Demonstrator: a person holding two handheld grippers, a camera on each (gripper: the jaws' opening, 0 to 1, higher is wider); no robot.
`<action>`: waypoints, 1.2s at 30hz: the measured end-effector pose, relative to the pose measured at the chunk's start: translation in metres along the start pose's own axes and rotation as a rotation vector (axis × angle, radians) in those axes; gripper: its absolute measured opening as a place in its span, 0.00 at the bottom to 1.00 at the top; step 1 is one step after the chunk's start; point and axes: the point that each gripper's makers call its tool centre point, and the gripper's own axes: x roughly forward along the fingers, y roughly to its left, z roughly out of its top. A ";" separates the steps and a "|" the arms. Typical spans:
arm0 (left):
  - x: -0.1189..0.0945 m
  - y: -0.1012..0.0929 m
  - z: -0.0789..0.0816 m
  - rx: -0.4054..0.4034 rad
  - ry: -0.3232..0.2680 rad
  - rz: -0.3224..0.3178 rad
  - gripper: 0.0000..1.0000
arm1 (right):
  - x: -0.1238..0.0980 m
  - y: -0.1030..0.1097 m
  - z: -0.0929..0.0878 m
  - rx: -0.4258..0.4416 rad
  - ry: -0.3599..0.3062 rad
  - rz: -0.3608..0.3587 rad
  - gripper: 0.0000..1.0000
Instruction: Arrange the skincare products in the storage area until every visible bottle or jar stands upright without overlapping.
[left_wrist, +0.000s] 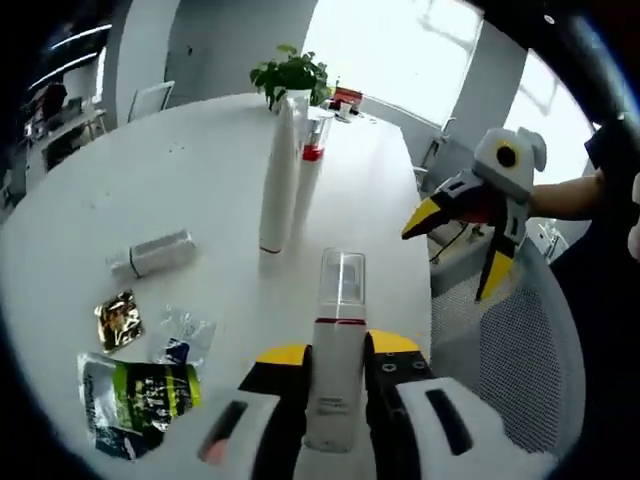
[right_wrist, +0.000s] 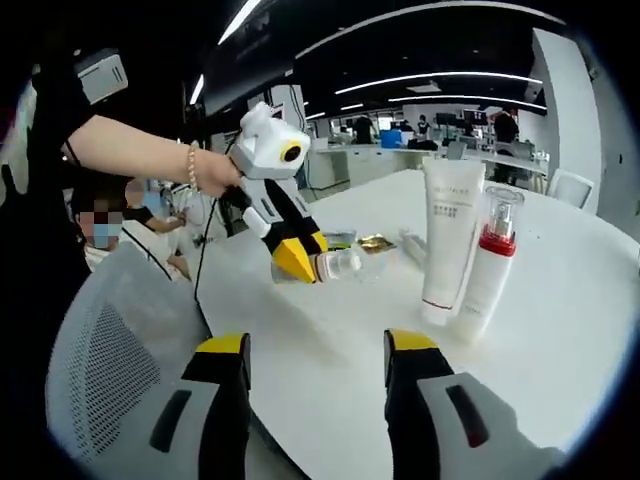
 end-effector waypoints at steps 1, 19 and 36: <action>-0.003 -0.004 0.001 -0.014 -0.022 -0.008 0.25 | 0.002 0.002 0.004 0.007 -0.015 0.011 0.54; -0.049 -0.094 0.012 -0.184 -0.383 -0.167 0.25 | 0.002 0.059 0.080 0.232 -0.256 0.271 0.41; -0.060 -0.143 0.046 -0.195 -0.514 -0.293 0.26 | -0.010 0.088 0.110 0.318 -0.276 0.384 0.22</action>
